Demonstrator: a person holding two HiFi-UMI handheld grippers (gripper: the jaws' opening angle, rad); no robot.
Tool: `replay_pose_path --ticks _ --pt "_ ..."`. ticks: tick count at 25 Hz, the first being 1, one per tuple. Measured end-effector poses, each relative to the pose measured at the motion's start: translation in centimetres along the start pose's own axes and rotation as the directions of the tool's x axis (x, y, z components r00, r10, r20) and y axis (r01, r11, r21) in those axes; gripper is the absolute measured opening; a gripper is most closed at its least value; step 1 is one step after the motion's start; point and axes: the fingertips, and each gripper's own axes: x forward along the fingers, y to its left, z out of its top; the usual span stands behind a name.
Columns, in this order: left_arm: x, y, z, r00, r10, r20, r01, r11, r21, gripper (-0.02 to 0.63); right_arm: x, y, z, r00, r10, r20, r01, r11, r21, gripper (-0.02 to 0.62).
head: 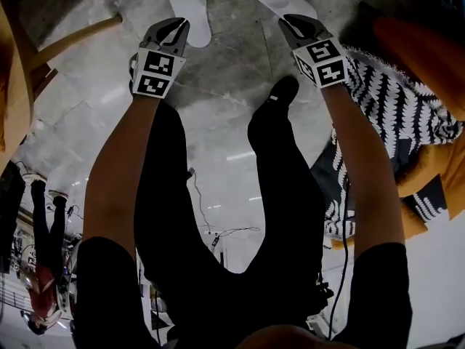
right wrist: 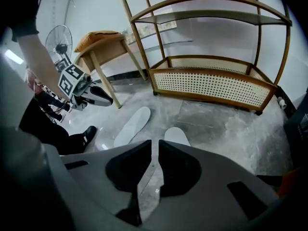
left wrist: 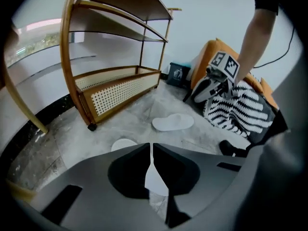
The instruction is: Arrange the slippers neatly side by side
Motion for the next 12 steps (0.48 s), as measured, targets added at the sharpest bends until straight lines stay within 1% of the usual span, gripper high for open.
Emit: replay_pose_path --ticks 3,4,5,9,12 --pt "2.2 0.4 -1.4 0.997 0.018 -0.069 -0.013 0.997 0.08 0.019 1.2 -0.7 -1.0 1.0 0.011 -0.009 -0.011 0.999 -0.033 0.041" --pt "3.0 0.5 -1.8 0.996 0.024 -0.086 -0.016 0.995 0.095 0.043 1.6 -1.1 -1.4 1.0 0.007 -0.011 -0.008 0.999 -0.044 0.041" --pt "3.8 0.7 -2.1 0.994 0.029 -0.101 -0.018 0.994 0.105 0.092 1.9 -1.5 -1.8 1.0 -0.001 -0.012 0.0 0.998 -0.061 0.041" --pt "6.9 1.2 -3.9 0.987 0.039 -0.158 -0.015 0.988 0.151 0.1 2.6 -2.7 -2.1 1.0 -0.031 -0.001 0.031 0.988 -0.15 0.041" --pt "8.8 1.5 -5.7 0.976 0.053 -0.21 -0.015 0.984 0.177 0.135 3.2 -3.9 -2.6 0.999 -0.042 0.007 0.043 0.987 -0.155 0.041"
